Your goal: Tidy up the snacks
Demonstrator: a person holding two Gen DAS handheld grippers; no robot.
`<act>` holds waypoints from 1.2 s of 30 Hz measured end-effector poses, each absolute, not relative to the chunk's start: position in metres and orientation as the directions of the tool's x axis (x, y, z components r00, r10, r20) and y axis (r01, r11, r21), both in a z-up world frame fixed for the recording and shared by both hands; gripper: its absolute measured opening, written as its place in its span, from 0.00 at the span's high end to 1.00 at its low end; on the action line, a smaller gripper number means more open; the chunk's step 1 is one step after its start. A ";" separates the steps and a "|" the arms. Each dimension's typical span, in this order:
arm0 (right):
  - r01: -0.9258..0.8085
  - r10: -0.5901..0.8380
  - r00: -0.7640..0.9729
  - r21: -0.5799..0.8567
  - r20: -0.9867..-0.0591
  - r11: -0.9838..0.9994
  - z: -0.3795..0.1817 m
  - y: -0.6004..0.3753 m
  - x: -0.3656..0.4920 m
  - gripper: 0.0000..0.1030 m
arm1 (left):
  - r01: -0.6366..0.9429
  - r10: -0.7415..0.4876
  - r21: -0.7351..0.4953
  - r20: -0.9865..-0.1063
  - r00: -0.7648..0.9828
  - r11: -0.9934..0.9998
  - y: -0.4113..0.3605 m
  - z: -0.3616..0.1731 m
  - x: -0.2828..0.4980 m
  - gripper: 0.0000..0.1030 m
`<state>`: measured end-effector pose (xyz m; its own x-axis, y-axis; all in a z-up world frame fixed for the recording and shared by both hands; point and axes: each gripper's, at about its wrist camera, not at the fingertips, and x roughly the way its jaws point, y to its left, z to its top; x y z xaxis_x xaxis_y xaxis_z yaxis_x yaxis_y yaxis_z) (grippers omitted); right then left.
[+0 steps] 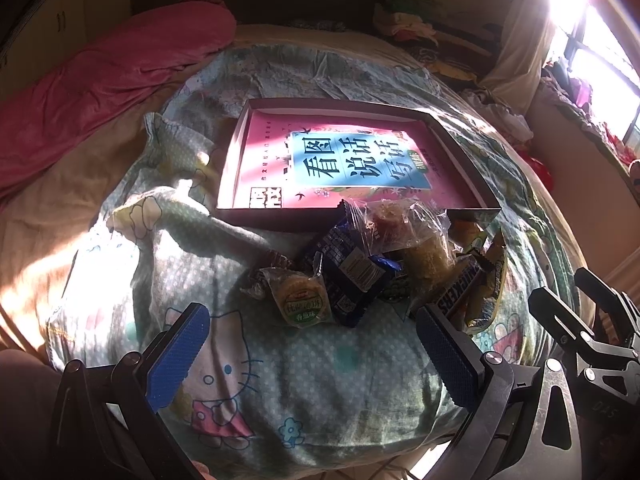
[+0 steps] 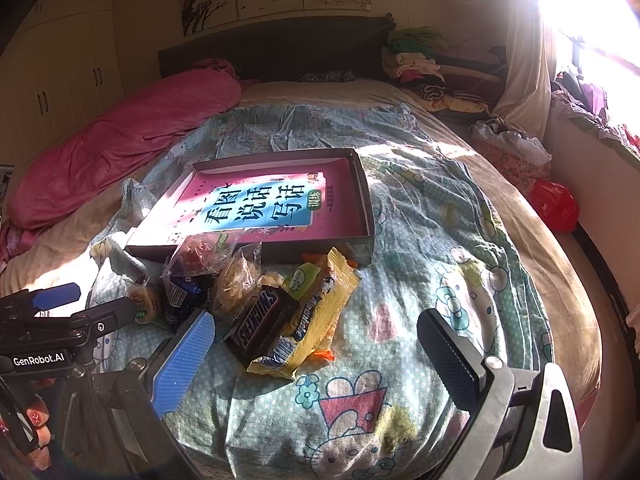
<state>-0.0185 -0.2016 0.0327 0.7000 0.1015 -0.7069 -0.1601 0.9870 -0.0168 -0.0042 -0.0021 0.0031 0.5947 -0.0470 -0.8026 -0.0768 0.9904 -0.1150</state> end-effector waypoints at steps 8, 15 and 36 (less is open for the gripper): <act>-0.168 0.105 0.691 -0.018 -0.716 0.986 0.028 -0.201 -0.017 0.01 | -0.107 -0.060 -0.147 -0.820 0.570 0.983 0.009 -0.006 -0.001 0.00; -0.171 0.105 0.690 -0.020 -0.716 0.985 0.027 -0.200 -0.016 0.01 | -0.166 -0.066 -0.183 -0.838 0.541 0.969 0.032 -0.017 0.001 0.00; -0.097 0.090 0.646 0.036 -0.758 0.995 0.005 -0.223 0.006 0.01 | -0.104 -0.196 -0.280 -0.850 0.489 0.954 0.021 -0.042 0.024 0.28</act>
<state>0.0061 -0.2229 0.0053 0.6459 0.0901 -0.7581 -0.0971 0.9946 0.0355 0.0241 0.0213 -0.0423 0.4894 -0.1958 -0.8498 -0.1039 0.9544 -0.2797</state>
